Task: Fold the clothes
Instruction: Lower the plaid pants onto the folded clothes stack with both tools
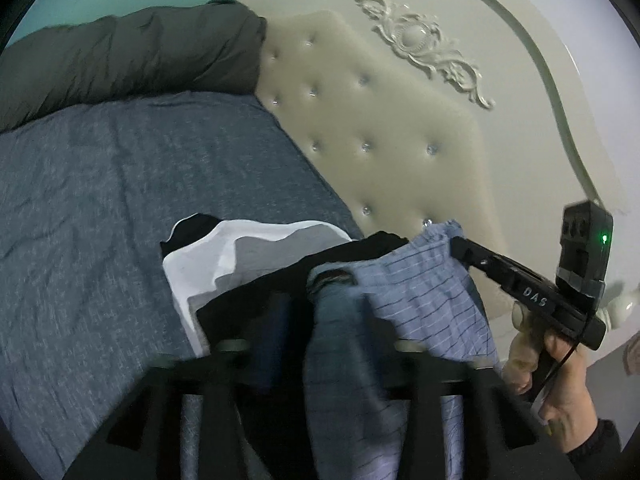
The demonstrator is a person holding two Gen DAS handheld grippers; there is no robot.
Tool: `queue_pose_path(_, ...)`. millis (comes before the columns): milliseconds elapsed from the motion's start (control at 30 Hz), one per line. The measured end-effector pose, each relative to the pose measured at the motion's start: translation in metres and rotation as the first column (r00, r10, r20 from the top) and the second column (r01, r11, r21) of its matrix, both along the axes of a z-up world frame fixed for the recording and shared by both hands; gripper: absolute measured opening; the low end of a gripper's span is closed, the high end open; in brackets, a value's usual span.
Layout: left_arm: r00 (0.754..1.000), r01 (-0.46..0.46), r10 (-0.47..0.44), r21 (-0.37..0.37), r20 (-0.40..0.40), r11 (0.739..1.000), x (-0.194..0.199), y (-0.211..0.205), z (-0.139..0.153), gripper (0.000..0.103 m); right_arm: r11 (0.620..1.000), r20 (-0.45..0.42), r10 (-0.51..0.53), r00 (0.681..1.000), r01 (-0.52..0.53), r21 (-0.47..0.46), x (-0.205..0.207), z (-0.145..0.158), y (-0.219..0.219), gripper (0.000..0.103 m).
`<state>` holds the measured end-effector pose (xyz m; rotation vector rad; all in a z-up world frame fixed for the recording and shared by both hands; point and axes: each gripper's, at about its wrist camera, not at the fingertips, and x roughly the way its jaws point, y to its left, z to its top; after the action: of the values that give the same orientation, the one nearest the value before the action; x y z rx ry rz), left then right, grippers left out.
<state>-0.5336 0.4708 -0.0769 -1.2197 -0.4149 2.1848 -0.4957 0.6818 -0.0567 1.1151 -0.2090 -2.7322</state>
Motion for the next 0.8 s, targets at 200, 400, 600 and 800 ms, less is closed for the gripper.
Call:
queue_pose_path(200, 0.994, 0.057, -0.061, -0.055, -0.086, 0.997, 0.023, 0.003, 0.014, 0.058, 0.997, -0.042, 0.065, 0.997, -0.066, -0.032, 0.029, 0.022, 0.000, 0.039)
queue_pose_path(400, 0.988, 0.088, -0.105, -0.136, -0.117, 0.987, 0.036, 0.021, 0.014, 0.058, 0.983, 0.030, 0.181, 0.983, -0.179, -0.049, 0.032, 0.010, -0.017, 0.035)
queue_pose_path(600, 0.989, 0.070, -0.097, -0.229, -0.109, 0.971, 0.038, 0.026, -0.005, 0.058, 0.989, 0.126, 0.149, 0.981, -0.148, -0.017, 0.021, -0.015, -0.015, 0.023)
queue_pose_path(800, 0.992, 0.048, -0.075, -0.252, -0.100, 0.967, 0.038, 0.021, -0.014, 0.058, 0.996, 0.129, 0.090, 0.988, -0.091, 0.000, 0.021, -0.016, -0.005, 0.023)
